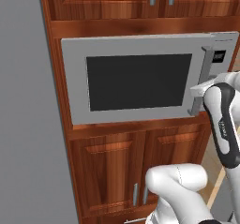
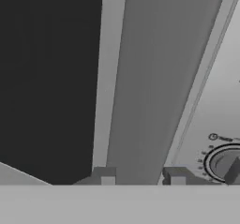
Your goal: Place the sponge inside the microwave to prepare for sanitizing.
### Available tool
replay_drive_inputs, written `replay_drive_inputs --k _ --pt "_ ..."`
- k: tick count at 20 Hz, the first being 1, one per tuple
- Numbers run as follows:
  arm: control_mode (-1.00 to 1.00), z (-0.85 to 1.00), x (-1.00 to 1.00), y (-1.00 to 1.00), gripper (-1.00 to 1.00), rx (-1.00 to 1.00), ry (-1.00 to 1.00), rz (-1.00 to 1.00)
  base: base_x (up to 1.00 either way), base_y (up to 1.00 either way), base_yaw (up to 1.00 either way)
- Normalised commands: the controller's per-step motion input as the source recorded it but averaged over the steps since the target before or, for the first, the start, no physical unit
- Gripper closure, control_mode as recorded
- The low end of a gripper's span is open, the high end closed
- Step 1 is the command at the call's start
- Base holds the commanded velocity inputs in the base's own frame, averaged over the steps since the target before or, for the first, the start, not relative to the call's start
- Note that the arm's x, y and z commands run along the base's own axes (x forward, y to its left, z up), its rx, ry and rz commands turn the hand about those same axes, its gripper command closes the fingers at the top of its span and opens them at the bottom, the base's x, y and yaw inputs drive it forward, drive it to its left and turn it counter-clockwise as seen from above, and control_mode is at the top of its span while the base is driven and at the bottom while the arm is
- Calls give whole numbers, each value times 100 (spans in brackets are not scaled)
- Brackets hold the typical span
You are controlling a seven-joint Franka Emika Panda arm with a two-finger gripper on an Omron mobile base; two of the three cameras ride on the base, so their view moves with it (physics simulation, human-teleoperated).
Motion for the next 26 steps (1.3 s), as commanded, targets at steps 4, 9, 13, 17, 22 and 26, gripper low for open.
replay_drive_inputs --k 4,9,13,17,22,26 --pt "-100 18 -80 22 100 -7 15 -12 0 0 0" --pt "-100 2 -100 37 100 -10 7 -12 0 0 0" --pt "-100 -30 -98 61 100 -23 3 -14 0 0 0" --pt "-100 -46 -74 79 100 -32 6 -15 0 0 0" --pt "-100 -14 -42 71 100 -17 -12 -12 0 0 0" --pt "-100 -3 -37 80 100 -9 -10 -15 0 0 0"
